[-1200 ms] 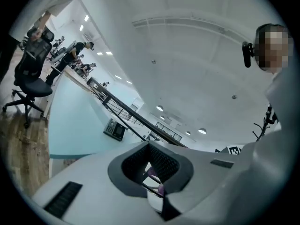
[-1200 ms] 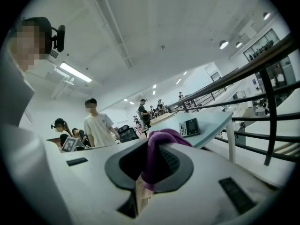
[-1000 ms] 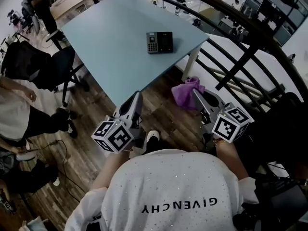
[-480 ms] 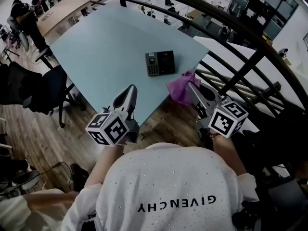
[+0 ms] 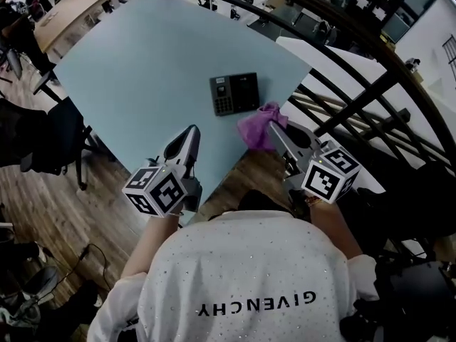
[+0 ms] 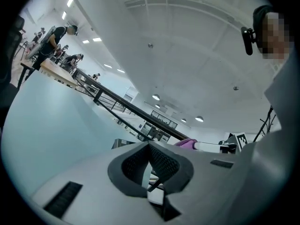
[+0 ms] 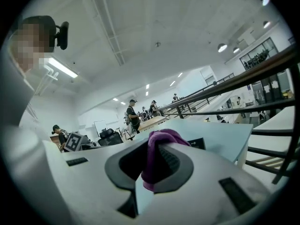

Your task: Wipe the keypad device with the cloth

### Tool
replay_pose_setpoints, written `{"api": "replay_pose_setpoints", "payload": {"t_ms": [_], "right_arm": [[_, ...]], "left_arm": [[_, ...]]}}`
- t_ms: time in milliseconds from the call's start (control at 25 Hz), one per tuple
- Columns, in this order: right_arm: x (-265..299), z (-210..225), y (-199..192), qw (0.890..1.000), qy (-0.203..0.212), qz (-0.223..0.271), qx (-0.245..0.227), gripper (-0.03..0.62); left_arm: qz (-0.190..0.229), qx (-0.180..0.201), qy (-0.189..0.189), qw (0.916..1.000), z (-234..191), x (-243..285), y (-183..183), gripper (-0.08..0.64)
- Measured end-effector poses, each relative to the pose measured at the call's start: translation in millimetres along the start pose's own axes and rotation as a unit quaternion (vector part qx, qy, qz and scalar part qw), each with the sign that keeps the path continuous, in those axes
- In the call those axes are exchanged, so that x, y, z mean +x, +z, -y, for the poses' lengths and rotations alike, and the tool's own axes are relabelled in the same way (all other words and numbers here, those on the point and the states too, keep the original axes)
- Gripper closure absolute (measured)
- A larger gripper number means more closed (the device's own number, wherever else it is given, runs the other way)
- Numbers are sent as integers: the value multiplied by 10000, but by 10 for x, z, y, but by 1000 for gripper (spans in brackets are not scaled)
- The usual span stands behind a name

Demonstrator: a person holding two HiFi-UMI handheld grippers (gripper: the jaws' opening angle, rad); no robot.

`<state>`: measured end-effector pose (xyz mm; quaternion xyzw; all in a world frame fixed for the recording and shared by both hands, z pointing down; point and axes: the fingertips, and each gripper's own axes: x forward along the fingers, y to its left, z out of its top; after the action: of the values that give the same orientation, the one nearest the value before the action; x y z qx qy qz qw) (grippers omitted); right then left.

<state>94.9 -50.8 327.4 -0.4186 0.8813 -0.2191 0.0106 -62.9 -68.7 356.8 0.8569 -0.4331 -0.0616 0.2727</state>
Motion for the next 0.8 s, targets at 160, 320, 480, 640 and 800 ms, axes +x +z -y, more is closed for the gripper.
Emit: {"api": "replay_pose_setpoints", "payload": {"t_ms": [160,320,480,640,800], "right_arm": [[268,119,-132,9994,16,-258,219,569],[708,184,-248,9976,195,-628,200,569],[1108,245,-252,9951,455,-868,91,569],[1430,298,-228,9907,705,-1165,18,569],[1748,370,-250,9830,931,-1579,-28,569]], "left_arm": [[-236,-205,122,9994,-195,103,-169,560],[-334,-422,217,9983,-447,206,-226,560],[-188,-546,417,9975,-695,307,-132,560],[29,-575,713,9958,-880,387,47,559],[169,-667,987,9927,-1036,480,178,560]]}}
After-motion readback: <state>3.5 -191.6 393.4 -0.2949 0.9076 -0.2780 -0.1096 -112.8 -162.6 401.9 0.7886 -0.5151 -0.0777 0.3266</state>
